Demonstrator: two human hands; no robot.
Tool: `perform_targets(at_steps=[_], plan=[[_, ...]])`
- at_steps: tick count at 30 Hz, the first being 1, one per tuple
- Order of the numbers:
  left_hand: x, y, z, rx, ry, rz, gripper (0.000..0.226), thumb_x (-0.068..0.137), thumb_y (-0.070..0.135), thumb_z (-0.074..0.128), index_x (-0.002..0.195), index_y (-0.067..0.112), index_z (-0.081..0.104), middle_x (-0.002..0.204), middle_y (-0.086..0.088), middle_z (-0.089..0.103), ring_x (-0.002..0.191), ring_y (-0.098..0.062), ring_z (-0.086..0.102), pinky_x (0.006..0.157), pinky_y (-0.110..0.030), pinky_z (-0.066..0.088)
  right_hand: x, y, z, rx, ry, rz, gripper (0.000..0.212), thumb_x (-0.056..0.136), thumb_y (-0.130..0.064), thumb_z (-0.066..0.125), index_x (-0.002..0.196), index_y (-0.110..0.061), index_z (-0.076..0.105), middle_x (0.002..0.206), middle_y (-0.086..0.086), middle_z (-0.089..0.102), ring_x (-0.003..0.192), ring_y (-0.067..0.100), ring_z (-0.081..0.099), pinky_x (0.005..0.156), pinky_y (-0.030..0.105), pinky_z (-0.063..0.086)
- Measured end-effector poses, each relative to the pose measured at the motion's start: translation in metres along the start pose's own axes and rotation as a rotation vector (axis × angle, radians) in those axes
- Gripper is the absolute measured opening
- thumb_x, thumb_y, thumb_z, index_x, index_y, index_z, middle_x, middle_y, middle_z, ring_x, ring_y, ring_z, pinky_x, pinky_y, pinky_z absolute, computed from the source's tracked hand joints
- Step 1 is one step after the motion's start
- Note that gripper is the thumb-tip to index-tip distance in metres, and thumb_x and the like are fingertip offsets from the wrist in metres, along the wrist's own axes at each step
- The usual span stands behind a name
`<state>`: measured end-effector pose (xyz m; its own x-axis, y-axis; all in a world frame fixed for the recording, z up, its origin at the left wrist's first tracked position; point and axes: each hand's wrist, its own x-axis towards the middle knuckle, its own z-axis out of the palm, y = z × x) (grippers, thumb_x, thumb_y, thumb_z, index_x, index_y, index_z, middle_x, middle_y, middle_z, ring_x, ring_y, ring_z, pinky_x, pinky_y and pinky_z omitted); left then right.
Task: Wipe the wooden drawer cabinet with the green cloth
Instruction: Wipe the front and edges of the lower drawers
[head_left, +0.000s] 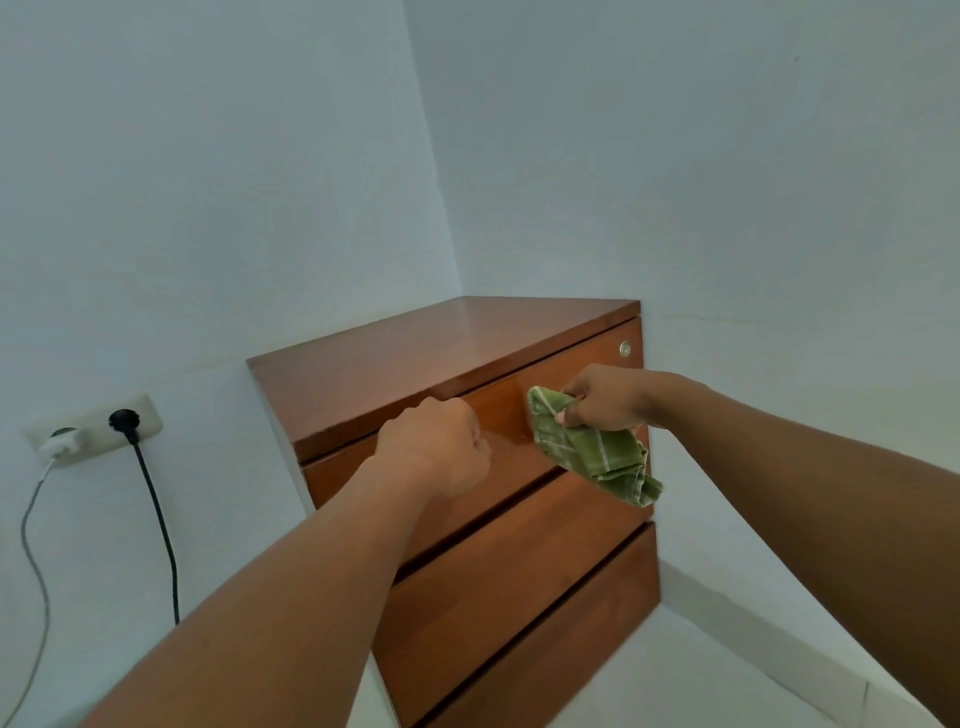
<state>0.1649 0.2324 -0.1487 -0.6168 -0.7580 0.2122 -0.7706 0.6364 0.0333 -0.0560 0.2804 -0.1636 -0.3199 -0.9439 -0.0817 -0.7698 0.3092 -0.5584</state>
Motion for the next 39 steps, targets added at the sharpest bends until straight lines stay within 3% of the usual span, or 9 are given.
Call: perform_targets(at_steps=[4,7,9,11,14,18,27,32,39], plan=[[0.006,0.002,-0.003,0.048,-0.073,0.0,0.028,0.098,0.042,0.051,0.114,0.022,0.063,0.107,-0.003,0.064,0.095,-0.027,0.064,0.088,-0.045,0.056,0.004,0.003,0.001,0.022,-0.053,0.054,0.021,0.099,-0.028,0.059,0.116,-0.019,0.067,0.106,0.01,0.073,0.095,0.032,0.074,0.086,0.049,0.062],[0.011,0.004,-0.022,0.044,-0.379,-0.024,0.04,0.098,0.039,0.057,0.134,0.021,0.058,0.131,-0.006,0.061,0.113,-0.029,0.061,0.1,-0.045,0.051,-0.003,-0.008,-0.016,0.046,-0.173,0.142,0.024,0.1,-0.022,0.06,0.121,-0.012,0.064,0.108,0.013,0.071,0.098,0.035,0.072,0.087,0.052,0.061],[0.017,0.005,-0.052,0.038,-0.634,-0.047,0.053,0.097,0.043,0.06,0.144,0.02,0.052,0.141,-0.005,0.056,0.114,-0.026,0.062,0.096,-0.038,0.051,-0.009,-0.023,-0.041,0.018,-0.251,0.199,0.028,0.1,-0.022,0.06,0.125,-0.009,0.063,0.115,0.015,0.07,0.104,0.037,0.07,0.091,0.054,0.059],[0.032,0.003,-0.094,0.033,-0.743,-0.075,0.062,0.095,0.05,0.061,0.146,0.018,0.049,0.14,-0.005,0.058,0.109,-0.023,0.064,0.091,-0.038,0.052,-0.015,-0.045,-0.076,-0.014,-0.305,0.229,0.033,0.1,-0.024,0.06,0.131,-0.013,0.062,0.121,0.015,0.069,0.109,0.038,0.069,0.092,0.055,0.059],[0.055,0.0,-0.172,0.027,-0.688,-0.043,0.059,0.093,0.053,0.057,0.143,0.022,0.053,0.143,-0.003,0.057,0.123,-0.026,0.058,0.106,-0.047,0.046,-0.029,-0.088,-0.14,-0.082,-0.354,0.23,0.037,0.099,-0.029,0.061,0.134,-0.017,0.061,0.124,0.015,0.068,0.109,0.039,0.068,0.09,0.054,0.06],[0.081,0.011,-0.289,-0.084,-0.634,-0.045,0.045,0.095,0.049,0.056,0.131,0.023,0.064,0.132,0.001,0.063,0.117,-0.022,0.061,0.103,-0.041,0.049,-0.048,-0.152,-0.233,-0.113,-0.381,0.199,0.032,0.1,-0.03,0.059,0.13,-0.02,0.062,0.122,0.011,0.068,0.108,0.036,0.069,0.089,0.052,0.061],[0.12,0.052,-0.507,-0.175,-0.647,-0.08,0.048,0.099,0.048,0.055,0.139,0.021,0.059,0.144,0.002,0.054,0.13,-0.022,0.053,0.109,-0.036,0.04,-0.085,-0.269,-0.446,-0.122,-0.395,0.111,0.034,0.1,-0.031,0.057,0.134,-0.022,0.06,0.124,0.008,0.067,0.108,0.032,0.069,0.09,0.046,0.061],[0.145,0.072,-0.574,-0.184,-0.581,-0.07,0.049,0.103,0.045,0.047,0.144,0.019,0.053,0.151,-0.002,0.049,0.136,-0.024,0.048,0.112,-0.039,0.038,-0.085,-0.288,-0.527,-0.139,-0.338,0.069,0.032,0.1,-0.033,0.057,0.131,-0.023,0.06,0.112,0.003,0.066,0.099,0.029,0.069,0.087,0.043,0.062],[0.164,0.09,-0.598,-0.202,-0.587,-0.08,0.048,0.105,0.043,0.046,0.144,0.016,0.053,0.149,-0.005,0.049,0.135,-0.025,0.049,0.111,-0.036,0.039,-0.065,-0.288,-0.558,-0.161,-0.356,0.059,0.036,0.1,-0.032,0.058,0.134,-0.021,0.059,0.122,0.007,0.067,0.107,0.032,0.069,0.09,0.046,0.061]])
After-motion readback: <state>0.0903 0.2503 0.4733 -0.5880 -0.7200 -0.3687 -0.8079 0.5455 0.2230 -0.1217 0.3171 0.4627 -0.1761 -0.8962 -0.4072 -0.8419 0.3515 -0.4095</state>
